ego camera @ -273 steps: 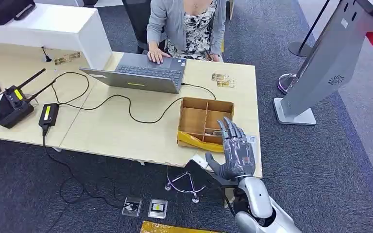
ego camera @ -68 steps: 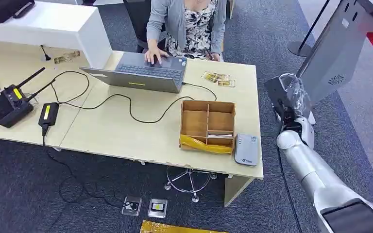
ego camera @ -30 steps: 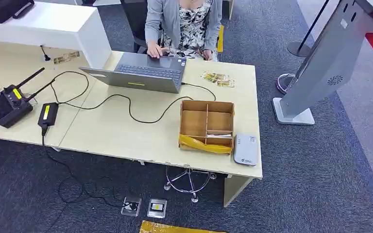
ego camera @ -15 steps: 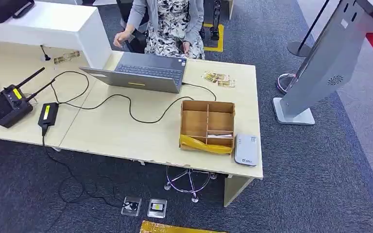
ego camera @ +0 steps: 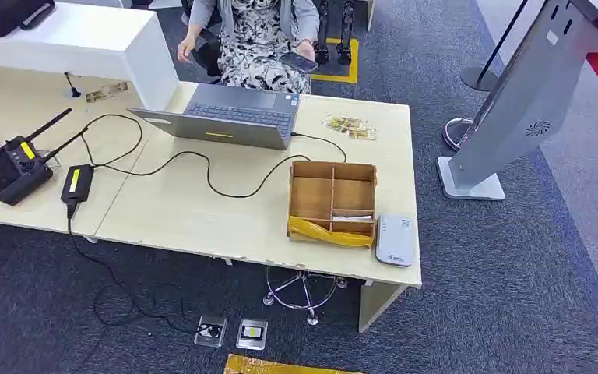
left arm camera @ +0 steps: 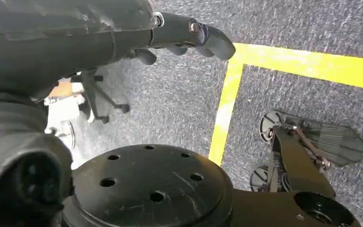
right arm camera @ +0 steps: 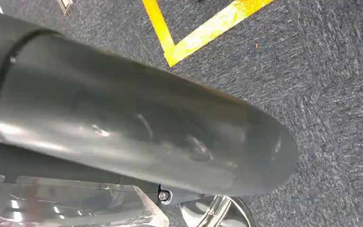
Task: Pass the card to the sensor for recognition and then transmit it.
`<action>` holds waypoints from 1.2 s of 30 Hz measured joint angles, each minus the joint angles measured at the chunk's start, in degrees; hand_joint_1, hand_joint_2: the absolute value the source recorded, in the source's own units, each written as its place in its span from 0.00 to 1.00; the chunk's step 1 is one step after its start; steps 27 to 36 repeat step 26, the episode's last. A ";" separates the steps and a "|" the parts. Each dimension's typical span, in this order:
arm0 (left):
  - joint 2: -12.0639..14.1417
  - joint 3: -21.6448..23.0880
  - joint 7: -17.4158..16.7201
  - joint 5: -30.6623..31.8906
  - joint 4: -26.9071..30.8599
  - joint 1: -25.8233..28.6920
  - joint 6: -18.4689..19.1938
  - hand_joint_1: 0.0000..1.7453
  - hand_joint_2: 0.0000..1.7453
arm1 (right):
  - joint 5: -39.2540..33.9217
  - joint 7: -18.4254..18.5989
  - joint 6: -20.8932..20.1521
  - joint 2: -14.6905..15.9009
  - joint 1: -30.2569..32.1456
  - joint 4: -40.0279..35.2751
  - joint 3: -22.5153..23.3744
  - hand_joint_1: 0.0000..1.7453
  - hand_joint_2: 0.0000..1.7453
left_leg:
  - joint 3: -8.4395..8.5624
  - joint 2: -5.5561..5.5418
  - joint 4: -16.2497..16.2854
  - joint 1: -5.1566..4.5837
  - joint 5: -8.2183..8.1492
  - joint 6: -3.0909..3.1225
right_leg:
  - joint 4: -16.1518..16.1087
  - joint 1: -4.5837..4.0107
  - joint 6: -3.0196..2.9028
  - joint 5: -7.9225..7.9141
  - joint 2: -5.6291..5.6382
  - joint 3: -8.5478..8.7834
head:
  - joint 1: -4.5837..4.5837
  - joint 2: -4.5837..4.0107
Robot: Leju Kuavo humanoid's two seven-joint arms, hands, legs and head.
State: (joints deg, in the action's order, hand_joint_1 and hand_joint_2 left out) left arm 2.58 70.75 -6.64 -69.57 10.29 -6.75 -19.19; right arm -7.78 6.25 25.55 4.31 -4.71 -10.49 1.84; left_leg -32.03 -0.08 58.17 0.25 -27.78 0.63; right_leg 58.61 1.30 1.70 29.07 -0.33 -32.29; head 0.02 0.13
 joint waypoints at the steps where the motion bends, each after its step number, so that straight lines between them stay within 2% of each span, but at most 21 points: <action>1: 0.00 -0.07 -0.13 -0.46 0.00 0.00 -0.24 0.00 0.00 | 0.18 0.20 -0.02 0.00 0.00 0.00 0.00 0.00 0.00 | 0.00 0.00 0.00 0.00 0.00 0.00 | 0.00 0.00 0.00 0.00 0.00 0.00 | 0.00 0.00; 13: -0.02 -1.90 -1.55 -1.69 0.02 0.01 -0.13 0.00 0.00 | 0.20 -0.02 -1.20 0.00 0.01 0.00 0.02 0.00 0.00 | 0.01 0.00 0.00 0.00 0.00 0.00 | 0.00 0.00 0.00 0.00 0.00 0.00 | 0.00 0.00; 19: 0.04 -2.38 1.29 -1.51 0.00 -0.05 -0.35 0.00 0.00 | 0.59 0.07 -1.55 -0.04 0.02 0.00 0.00 0.00 0.00 | 0.00 0.01 0.00 0.00 0.00 0.00 | 0.00 0.00 0.00 0.00 0.01 0.00 | 0.02 0.00; 26: -0.52 -2.73 1.46 -1.73 0.02 -0.06 -2.41 0.00 0.00 | 0.77 -0.30 -2.21 -0.02 0.01 0.00 0.00 0.00 0.00 | 0.00 0.01 0.00 0.00 0.00 0.00 | 0.00 0.00 0.00 0.00 0.01 0.00 | 0.00 0.00; 36: -0.52 -2.73 1.46 -1.73 0.02 -0.06 -2.41 0.00 0.00 | 0.77 -0.30 -2.21 -0.02 0.01 0.00 0.00 0.00 0.00 | 0.00 0.01 0.00 0.00 0.00 0.00 | 0.00 0.00 0.00 0.00 0.01 0.00 | 0.00 0.00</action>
